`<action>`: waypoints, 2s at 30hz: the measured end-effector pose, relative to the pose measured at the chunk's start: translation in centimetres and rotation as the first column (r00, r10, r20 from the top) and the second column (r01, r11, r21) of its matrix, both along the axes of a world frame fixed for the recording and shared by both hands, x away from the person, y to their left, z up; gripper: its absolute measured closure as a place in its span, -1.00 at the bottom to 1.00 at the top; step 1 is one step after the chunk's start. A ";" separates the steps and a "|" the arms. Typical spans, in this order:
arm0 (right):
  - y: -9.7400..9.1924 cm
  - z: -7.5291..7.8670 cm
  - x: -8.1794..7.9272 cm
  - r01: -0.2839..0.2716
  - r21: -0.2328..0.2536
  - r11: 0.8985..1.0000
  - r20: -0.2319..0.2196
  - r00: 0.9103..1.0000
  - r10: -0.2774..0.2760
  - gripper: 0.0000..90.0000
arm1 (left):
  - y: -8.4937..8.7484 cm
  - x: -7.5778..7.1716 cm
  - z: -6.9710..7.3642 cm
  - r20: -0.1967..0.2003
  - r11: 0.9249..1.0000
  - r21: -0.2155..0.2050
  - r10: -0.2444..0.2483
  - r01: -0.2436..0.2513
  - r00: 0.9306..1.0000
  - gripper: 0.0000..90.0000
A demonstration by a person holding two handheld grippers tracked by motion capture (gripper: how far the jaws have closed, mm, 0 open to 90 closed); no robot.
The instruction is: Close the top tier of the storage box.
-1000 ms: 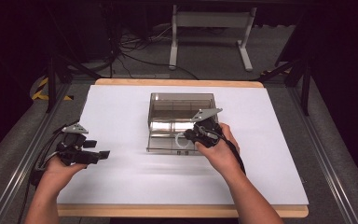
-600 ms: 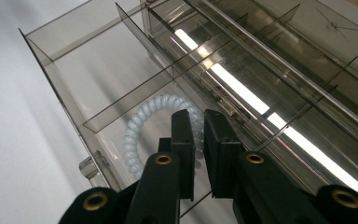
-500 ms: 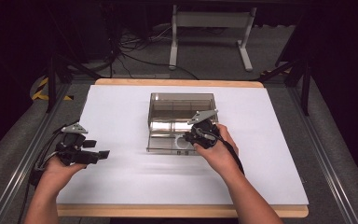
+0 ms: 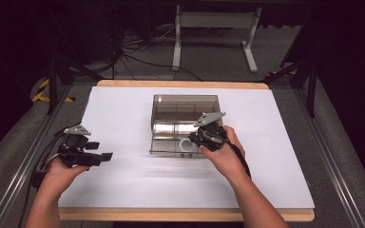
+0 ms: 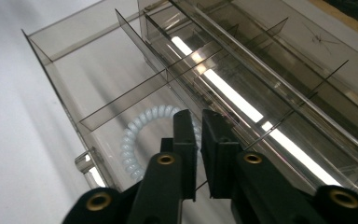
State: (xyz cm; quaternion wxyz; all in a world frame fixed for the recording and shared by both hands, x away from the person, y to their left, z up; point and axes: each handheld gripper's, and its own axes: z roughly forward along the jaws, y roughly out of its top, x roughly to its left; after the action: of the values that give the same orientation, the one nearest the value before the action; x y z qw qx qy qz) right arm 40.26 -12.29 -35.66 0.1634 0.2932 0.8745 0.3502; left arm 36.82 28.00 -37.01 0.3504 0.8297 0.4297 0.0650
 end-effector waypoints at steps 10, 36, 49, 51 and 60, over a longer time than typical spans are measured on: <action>-1.7 1.2 -1.1 -0.019 0.061 0.998 0.020 1.000 0.018 1.00 | -1.2 1.0 0.1 0.001 0.999 0.001 -0.037 0.037 0.999 -0.40; -2.6 2.8 -4.0 -0.263 0.016 0.965 -0.107 0.959 0.263 1.00 | -1.8 1.4 0.4 0.008 0.998 -0.006 -0.059 0.059 0.998 -0.40; -1.6 2.1 -4.5 -0.348 -0.059 0.936 -0.181 0.925 0.333 1.00 | -1.9 1.3 0.5 0.010 0.998 -0.003 -0.063 0.063 0.998 -0.40; -1.5 2.0 -4.5 -0.357 -0.066 0.932 -0.188 0.922 0.340 1.00 | -1.9 1.3 0.5 0.009 0.998 -0.004 -0.063 0.063 0.998 -0.40; -0.9 1.0 -4.5 -0.393 -0.098 0.914 -0.208 0.906 0.367 1.00 | -1.9 1.3 0.5 0.010 0.998 -0.001 -0.065 0.065 0.998 -0.40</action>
State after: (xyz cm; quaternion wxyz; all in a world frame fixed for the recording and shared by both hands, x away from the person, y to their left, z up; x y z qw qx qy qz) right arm 35.75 -13.16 -34.62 0.0295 0.1362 0.9483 0.2852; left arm 38.16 26.13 -36.51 0.3552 0.8427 0.4006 0.0573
